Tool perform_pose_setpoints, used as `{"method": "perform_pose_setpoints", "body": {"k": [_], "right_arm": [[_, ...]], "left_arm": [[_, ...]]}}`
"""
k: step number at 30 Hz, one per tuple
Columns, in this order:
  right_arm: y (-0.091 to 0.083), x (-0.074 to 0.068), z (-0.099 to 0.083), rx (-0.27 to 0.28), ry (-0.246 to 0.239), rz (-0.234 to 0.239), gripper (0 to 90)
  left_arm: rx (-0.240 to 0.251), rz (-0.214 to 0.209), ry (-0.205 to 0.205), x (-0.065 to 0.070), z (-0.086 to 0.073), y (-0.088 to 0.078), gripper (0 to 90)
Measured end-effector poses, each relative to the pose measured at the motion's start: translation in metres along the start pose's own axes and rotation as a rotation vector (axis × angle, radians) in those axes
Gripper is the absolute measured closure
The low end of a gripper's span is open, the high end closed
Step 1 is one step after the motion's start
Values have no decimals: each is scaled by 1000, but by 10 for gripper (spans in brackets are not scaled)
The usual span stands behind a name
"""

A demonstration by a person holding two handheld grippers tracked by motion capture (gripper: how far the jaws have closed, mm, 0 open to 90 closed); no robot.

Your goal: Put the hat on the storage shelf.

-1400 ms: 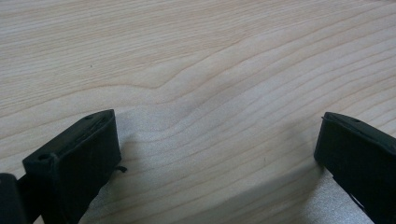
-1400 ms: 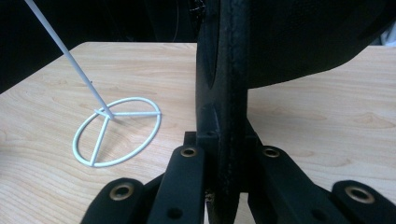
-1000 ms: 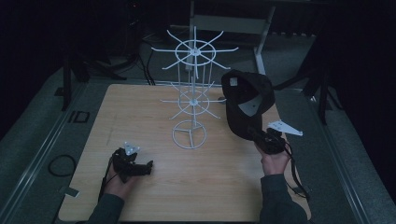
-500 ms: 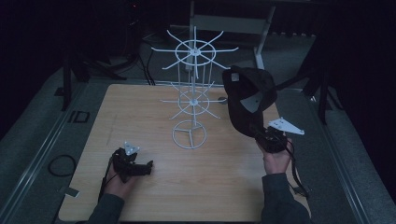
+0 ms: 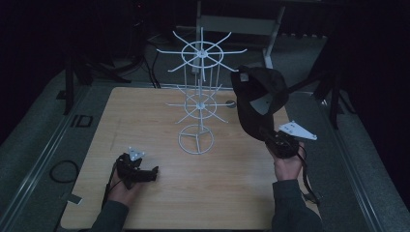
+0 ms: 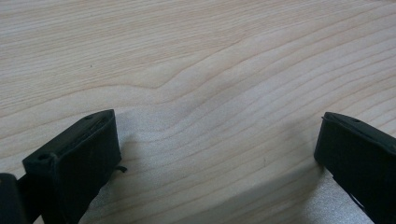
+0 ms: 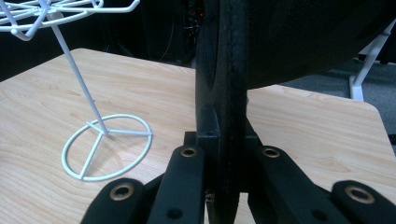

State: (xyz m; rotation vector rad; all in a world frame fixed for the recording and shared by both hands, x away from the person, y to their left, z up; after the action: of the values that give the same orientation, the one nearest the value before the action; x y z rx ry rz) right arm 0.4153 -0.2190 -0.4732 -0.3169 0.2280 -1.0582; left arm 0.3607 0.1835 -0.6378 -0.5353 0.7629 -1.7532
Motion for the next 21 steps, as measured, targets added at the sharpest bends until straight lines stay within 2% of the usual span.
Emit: {"method": "perform_pose_setpoints", "body": {"k": [9,21], "right_arm": [[-4,-2,6,6,-23,-2,865],[-9,-1,12,17,-29,-10,865]], "left_arm": [[0,0,0,0,0,0,2],[0,-1,-3,0,0,0,2]]}}
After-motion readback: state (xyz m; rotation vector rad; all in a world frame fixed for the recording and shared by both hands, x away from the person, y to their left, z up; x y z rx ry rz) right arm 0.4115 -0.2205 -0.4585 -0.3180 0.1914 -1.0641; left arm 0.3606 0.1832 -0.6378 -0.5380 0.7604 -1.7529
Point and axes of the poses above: each handheld gripper's, and its own axes: y roughly forward along the jaws, z roughly out of its top, x roughly to its right, the point moved 9 cm from there along y, roughly forward along the jaws, and after that the axes turned 2 degrees about z, right-handed, at the moved point
